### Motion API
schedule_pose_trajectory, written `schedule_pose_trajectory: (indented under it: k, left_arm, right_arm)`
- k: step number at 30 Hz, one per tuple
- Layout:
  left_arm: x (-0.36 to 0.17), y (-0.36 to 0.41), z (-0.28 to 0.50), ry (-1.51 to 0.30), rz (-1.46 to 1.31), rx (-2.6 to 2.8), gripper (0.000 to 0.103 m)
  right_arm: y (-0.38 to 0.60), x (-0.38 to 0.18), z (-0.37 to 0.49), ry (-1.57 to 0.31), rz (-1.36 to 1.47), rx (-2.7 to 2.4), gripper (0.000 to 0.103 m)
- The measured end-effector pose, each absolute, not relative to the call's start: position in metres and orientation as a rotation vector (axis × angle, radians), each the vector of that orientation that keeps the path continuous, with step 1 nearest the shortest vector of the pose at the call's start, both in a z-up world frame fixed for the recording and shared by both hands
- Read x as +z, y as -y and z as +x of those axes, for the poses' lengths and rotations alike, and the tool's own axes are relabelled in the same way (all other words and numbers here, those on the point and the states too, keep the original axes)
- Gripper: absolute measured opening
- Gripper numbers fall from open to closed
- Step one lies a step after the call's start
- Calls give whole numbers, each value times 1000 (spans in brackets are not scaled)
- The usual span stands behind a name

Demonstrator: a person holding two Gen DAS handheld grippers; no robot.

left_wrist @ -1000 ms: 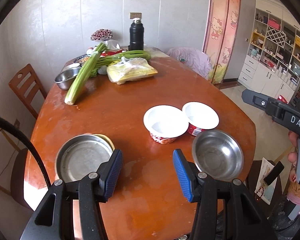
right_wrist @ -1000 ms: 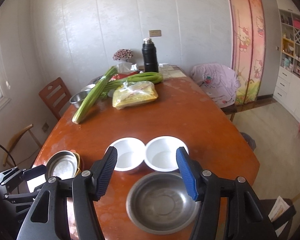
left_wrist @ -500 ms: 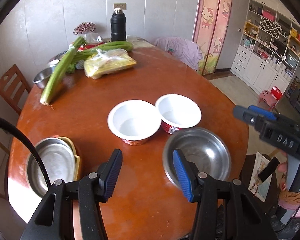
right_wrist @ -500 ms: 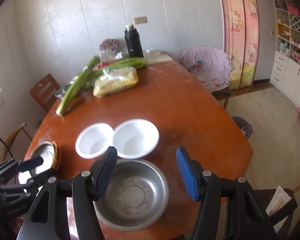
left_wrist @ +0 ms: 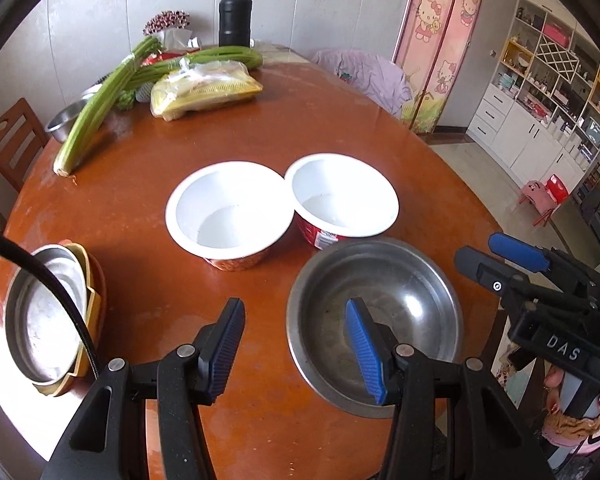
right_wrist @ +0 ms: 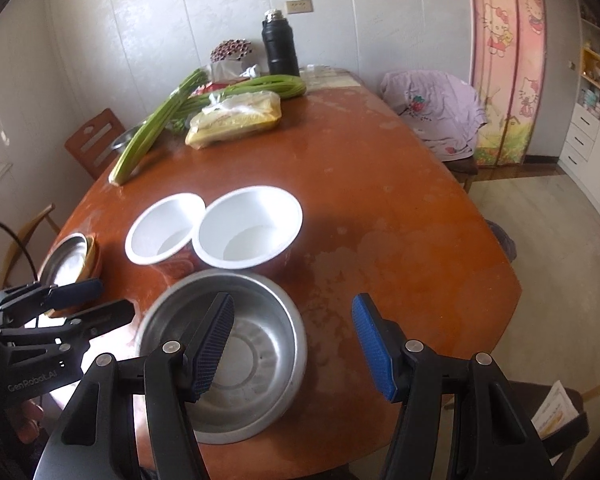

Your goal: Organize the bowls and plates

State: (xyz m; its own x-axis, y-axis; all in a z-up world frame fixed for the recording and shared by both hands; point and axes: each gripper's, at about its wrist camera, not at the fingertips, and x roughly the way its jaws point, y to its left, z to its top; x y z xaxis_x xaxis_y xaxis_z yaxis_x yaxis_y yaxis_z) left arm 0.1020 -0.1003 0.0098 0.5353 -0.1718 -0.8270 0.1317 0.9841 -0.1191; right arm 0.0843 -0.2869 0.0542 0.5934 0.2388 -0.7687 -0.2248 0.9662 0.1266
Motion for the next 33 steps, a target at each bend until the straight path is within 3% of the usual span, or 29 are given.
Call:
schedule_pose_trajectory:
  k: [25, 33]
  left_arm:
    - [-40, 119, 116, -1080, -40, -202, 52]
    - [-44, 126, 119, -1092, -40, -224, 52]
  right_arm:
    - [287, -3, 90, -1001, 10, 271, 63]
    - [279, -7, 89, -998, 9, 300, 48]
